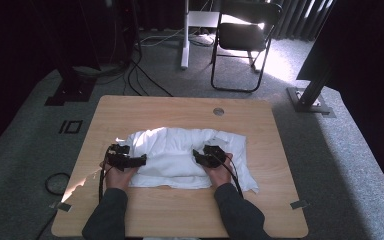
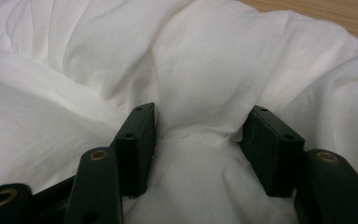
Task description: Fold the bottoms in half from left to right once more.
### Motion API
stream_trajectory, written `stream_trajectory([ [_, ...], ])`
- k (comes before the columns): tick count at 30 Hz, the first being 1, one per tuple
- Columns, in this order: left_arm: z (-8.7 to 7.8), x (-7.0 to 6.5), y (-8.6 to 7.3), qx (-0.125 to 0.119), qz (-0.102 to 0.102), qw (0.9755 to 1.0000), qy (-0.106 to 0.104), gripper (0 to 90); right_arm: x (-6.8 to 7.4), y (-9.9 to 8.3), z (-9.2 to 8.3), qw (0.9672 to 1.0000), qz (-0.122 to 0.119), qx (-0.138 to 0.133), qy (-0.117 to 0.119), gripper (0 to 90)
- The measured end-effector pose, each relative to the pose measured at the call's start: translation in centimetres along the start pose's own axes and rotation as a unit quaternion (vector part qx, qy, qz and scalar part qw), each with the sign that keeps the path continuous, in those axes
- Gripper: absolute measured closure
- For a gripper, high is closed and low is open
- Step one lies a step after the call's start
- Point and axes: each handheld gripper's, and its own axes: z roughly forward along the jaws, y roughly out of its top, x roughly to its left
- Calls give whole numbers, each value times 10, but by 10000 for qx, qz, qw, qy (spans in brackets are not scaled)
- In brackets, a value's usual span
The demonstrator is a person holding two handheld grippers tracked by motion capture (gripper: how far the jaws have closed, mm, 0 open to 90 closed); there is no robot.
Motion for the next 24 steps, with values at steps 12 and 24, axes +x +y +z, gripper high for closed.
stream_trajectory([
  [12,-5,8,-5,-289,-392,9953,-838,822,0,0,0,10000,2,-13,2,446],
  [24,-8,6,-3,-344,-342,9954,-826,848,-1,4,-4,9999,120,47,73,446],
])
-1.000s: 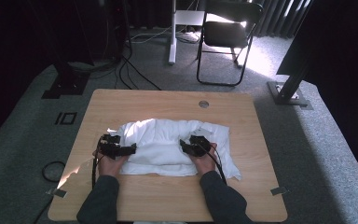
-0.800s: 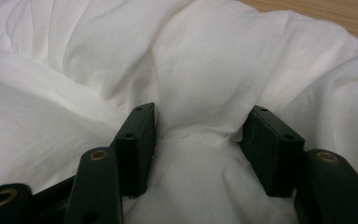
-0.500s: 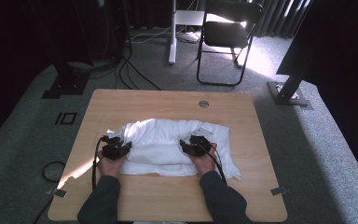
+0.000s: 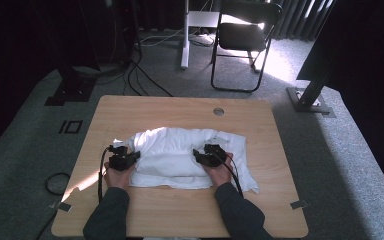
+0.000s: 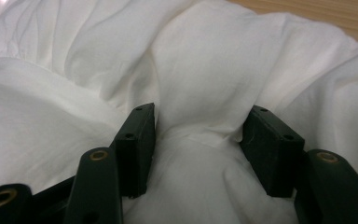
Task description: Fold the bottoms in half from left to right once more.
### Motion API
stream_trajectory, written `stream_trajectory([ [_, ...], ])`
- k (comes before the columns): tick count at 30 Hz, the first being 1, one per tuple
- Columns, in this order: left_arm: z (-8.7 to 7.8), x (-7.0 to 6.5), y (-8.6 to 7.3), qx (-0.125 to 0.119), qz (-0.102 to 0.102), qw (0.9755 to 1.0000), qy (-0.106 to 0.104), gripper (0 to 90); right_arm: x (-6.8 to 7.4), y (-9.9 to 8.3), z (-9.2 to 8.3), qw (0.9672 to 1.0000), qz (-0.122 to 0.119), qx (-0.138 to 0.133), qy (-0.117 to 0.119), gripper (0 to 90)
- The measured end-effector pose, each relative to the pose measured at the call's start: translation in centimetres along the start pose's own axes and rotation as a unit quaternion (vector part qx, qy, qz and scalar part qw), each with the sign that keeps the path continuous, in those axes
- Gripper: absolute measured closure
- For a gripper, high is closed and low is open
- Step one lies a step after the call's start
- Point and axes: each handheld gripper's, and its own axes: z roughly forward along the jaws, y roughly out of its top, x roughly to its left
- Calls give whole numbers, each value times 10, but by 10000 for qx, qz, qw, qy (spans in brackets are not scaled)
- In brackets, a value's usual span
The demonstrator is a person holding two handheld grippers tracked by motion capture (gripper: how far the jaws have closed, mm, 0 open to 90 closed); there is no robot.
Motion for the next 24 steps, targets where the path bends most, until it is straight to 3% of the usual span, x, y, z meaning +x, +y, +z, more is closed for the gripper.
stream_trajectory([
  [3,-5,-1,3,-112,14,9999,-19,849,4,11,-8,9998,-161,47,-83,464],
  [9,-15,-2,14,-304,87,9995,-92,851,24,28,-31,9978,-604,-268,-57,467],
  [11,-16,-3,16,-316,110,9994,-84,851,26,29,-31,9973,-676,-270,-43,464],
  [14,-18,-4,21,-363,141,9992,-70,852,33,26,-27,9969,-762,-184,7,461],
  [20,-28,-10,33,-520,275,9982,-111,855,36,13,-7,9981,-602,87,93,463],
  [24,-36,-18,44,-669,391,9968,-183,856,40,8,2,9971,-727,239,0,466],
])
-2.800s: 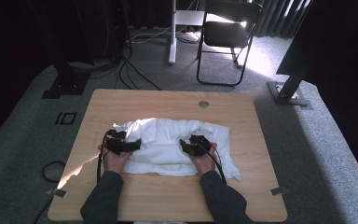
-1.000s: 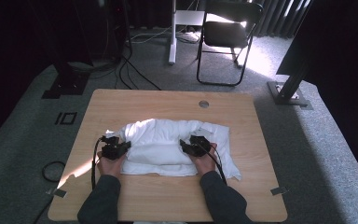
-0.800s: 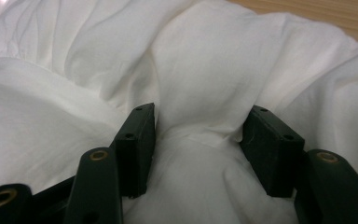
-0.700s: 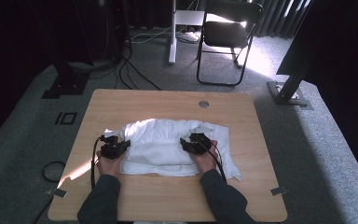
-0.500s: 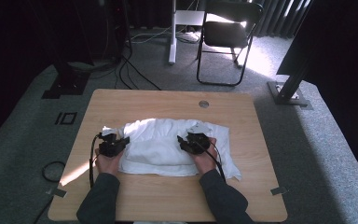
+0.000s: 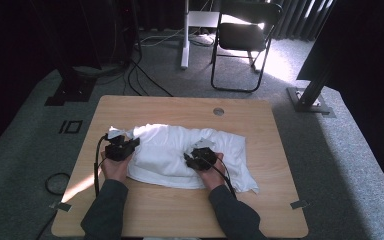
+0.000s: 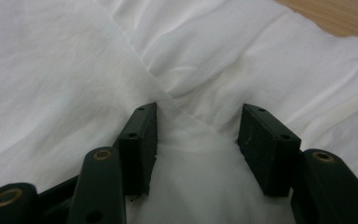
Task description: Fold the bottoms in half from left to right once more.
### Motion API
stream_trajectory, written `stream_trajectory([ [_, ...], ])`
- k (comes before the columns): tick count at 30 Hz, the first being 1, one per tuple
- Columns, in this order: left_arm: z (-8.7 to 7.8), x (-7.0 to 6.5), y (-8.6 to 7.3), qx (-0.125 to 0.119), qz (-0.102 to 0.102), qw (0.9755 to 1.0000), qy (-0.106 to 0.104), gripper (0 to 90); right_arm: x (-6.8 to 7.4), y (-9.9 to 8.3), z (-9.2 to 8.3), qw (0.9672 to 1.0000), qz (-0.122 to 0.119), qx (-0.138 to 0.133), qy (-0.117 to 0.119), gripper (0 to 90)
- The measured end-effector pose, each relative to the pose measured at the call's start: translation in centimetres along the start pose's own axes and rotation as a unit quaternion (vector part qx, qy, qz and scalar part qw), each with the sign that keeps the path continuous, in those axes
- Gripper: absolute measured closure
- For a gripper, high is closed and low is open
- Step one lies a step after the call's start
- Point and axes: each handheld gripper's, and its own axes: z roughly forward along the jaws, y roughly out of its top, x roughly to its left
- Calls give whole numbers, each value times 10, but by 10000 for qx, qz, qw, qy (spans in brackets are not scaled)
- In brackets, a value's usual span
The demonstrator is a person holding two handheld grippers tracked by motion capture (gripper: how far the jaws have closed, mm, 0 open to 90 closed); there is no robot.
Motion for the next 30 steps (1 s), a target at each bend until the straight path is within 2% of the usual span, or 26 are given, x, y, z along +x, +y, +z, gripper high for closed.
stream_trajectory([
  [1,-1,-2,3,-23,53,10000,-10,856,3,0,2,9999,-86,28,-67,472],
  [3,-3,-8,10,-87,143,9999,-32,857,3,0,3,10000,-69,38,-60,474],
  [5,-5,-12,15,-143,192,9997,-49,857,1,-1,5,10000,68,29,65,478],
  [7,-6,-16,20,-180,267,9995,-72,857,-5,-2,8,9990,329,35,305,482],
  [13,-9,-27,36,-281,467,9984,-116,857,-2,0,12,9989,373,6,292,484],
  [20,-12,-34,48,-372,604,9974,-143,858,13,3,19,9988,467,-92,146,485],
  [22,-12,-35,49,-394,622,9972,-146,858,17,5,21,9987,475,-97,151,485],
  [24,-13,-34,50,-415,620,9971,-125,858,18,8,22,9984,496,-63,260,485],
  [26,-15,-32,51,-414,614,9972,-98,858,17,13,19,9979,425,3,498,471],
  [28,-17,-28,51,-435,599,9972,-89,857,12,18,9,9970,409,-40,657,428],
  [30,-19,-25,52,-455,575,9973,-78,857,6,20,-10,9959,416,-328,736,417],
])
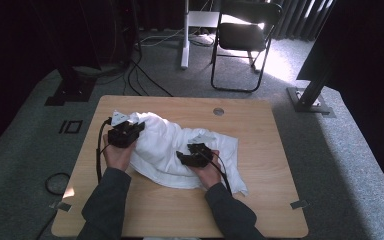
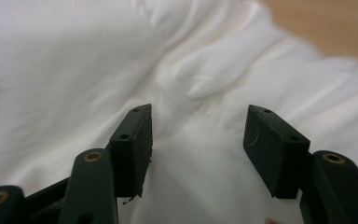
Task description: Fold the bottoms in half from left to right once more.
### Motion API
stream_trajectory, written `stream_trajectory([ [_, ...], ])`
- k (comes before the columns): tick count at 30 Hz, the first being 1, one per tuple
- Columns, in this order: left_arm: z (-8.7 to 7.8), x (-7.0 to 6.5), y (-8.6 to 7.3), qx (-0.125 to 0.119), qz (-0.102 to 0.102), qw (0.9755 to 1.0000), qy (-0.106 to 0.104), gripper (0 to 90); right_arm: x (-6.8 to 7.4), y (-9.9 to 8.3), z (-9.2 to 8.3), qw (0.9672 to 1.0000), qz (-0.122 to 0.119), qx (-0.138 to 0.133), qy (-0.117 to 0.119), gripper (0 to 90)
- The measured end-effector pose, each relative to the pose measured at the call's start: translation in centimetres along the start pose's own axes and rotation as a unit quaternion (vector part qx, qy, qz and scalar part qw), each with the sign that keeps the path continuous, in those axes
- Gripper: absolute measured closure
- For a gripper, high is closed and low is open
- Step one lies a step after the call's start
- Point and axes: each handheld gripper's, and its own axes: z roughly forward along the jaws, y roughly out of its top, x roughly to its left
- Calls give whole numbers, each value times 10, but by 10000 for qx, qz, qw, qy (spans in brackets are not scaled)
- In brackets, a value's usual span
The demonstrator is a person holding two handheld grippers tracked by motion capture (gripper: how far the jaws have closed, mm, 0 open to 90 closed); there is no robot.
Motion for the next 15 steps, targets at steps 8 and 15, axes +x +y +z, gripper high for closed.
stream_trajectory([
  [8,-6,-8,8,-94,216,9997,-71,857,-7,-24,-8,9984,-259,327,-383,408],
  [15,-8,-27,24,-236,502,9982,-213,857,10,-21,18,9987,-316,264,-314,420],
])
